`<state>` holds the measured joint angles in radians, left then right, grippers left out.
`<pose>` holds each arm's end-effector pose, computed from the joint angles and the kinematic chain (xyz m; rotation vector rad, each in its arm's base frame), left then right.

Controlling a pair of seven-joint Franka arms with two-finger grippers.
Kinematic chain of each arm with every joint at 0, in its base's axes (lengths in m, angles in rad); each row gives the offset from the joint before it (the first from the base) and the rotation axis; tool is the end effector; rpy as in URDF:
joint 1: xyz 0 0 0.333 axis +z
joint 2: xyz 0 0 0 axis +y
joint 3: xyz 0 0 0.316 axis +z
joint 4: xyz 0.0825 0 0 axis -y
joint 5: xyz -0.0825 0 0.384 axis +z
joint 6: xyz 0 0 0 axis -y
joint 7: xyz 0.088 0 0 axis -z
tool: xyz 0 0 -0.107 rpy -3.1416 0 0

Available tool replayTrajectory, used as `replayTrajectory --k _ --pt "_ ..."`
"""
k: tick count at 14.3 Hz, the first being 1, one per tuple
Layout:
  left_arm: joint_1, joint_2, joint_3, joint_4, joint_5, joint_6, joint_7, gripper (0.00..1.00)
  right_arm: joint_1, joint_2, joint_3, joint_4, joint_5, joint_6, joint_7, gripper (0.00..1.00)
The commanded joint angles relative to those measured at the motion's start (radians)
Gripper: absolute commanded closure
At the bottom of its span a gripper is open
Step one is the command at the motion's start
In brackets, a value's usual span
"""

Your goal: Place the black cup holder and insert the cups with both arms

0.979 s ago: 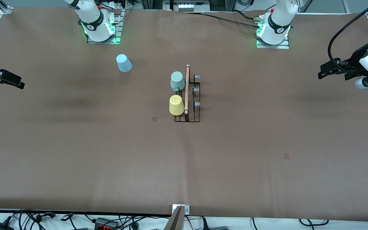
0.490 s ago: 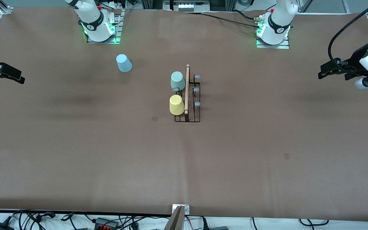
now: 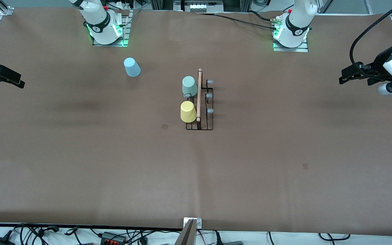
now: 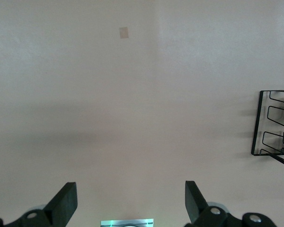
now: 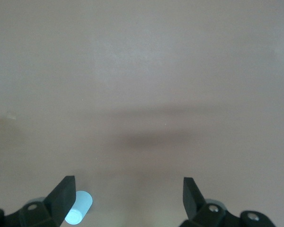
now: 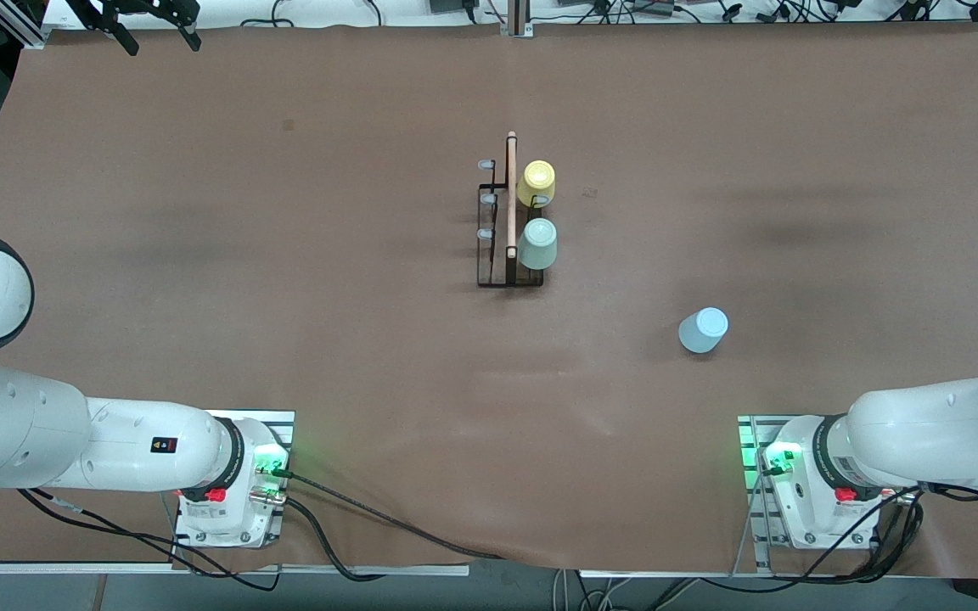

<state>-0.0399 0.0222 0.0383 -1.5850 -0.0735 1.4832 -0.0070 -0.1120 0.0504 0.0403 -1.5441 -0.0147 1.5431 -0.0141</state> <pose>0.5503 -0.0095 0.5988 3.0636 0.0054 -0.1906 0.5649 -0.0428 0.6065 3.1288 -0.0902 -0.0812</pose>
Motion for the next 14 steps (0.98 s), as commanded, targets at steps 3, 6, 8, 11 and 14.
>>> replayTrajectory --k 3,6,8,11,14 --pt "-0.002 0.016 -0.001 0.034 0.023 -0.02 -0.002 0.0 -0.006 -0.018 0.015 -0.002 -0.002 -0.014 0.002 0.0" --pt "0.003 0.016 -0.001 0.034 0.015 -0.02 -0.002 0.0 -0.005 -0.023 0.013 -0.004 0.001 -0.017 0.002 0.0" --pt "0.005 0.021 -0.001 0.034 0.015 -0.003 0.001 0.0 0.015 -0.023 -0.014 -0.002 0.002 -0.015 0.002 0.0" --pt "0.003 0.025 -0.001 0.034 0.017 -0.001 0.002 0.0 0.041 -0.023 -0.046 -0.004 0.004 -0.015 0.0 0.0" --pt "0.005 0.027 -0.001 0.034 0.014 -0.001 0.002 0.0 0.04 -0.023 -0.046 -0.004 0.004 -0.005 -0.007 0.0"
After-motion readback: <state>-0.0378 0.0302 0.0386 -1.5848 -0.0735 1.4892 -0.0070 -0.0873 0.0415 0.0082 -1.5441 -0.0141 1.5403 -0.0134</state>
